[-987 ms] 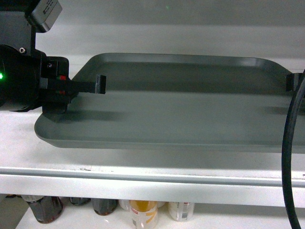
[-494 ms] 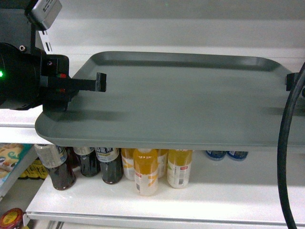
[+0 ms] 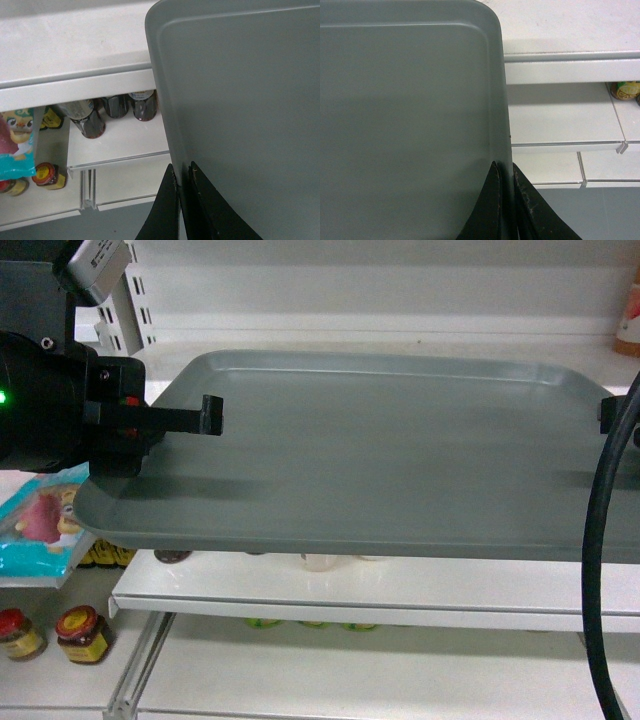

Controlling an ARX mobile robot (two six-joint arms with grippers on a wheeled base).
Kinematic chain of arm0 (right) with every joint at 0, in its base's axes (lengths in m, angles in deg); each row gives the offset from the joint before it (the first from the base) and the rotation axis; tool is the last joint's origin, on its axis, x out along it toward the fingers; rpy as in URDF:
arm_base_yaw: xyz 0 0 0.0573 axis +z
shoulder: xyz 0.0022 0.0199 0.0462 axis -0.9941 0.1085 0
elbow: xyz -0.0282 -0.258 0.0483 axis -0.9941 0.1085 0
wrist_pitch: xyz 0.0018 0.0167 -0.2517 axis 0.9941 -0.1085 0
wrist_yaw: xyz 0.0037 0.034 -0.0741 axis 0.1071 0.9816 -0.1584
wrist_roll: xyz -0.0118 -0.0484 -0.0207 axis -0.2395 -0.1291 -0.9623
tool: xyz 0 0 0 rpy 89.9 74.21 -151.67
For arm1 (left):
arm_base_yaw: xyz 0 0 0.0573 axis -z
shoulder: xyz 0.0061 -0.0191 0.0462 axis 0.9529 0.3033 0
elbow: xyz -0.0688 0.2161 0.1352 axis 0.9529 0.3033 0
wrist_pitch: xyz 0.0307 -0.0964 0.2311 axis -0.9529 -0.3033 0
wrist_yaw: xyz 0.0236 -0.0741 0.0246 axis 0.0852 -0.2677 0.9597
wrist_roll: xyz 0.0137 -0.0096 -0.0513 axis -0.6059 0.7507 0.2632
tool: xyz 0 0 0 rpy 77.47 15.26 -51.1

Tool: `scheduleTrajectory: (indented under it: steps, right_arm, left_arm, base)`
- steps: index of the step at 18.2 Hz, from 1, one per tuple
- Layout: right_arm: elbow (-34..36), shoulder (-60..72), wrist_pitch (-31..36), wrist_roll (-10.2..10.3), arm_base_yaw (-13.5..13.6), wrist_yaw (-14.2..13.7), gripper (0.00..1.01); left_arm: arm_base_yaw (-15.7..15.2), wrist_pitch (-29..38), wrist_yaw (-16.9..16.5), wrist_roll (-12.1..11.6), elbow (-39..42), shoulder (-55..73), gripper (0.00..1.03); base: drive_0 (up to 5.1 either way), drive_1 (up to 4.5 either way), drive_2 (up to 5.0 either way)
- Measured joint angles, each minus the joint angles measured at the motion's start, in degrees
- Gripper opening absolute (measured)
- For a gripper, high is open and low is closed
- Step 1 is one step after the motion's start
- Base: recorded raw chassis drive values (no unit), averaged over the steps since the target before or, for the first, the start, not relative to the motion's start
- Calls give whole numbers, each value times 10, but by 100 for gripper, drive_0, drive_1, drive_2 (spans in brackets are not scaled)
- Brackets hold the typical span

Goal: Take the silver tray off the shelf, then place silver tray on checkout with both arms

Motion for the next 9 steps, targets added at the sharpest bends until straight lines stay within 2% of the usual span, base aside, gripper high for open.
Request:
scheduleTrajectory:
  steps: [9]
  right_arm:
    - [0,0,-1,0,0,0,3]
  left_arm:
    - [0,-1,1,-1,0,0,3]
  base:
    - [4,-397,406]
